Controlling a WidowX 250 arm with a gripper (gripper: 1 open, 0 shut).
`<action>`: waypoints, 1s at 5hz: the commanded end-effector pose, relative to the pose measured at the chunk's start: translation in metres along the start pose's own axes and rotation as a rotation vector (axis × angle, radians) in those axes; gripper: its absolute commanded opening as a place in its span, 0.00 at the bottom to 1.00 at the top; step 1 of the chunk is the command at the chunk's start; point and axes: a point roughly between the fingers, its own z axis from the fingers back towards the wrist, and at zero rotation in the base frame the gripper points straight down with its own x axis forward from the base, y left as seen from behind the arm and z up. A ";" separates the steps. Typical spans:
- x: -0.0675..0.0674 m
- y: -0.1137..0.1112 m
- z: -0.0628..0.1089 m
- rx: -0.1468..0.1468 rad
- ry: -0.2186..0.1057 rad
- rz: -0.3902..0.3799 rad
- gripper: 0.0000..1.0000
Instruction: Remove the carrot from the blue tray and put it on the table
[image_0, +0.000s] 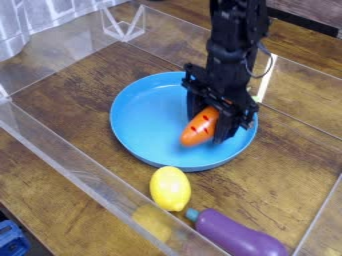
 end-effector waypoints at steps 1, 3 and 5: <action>0.016 0.006 0.013 0.002 -0.086 0.036 0.00; 0.020 0.010 0.012 -0.024 -0.107 0.071 0.00; 0.025 0.013 0.013 -0.040 -0.113 0.096 0.00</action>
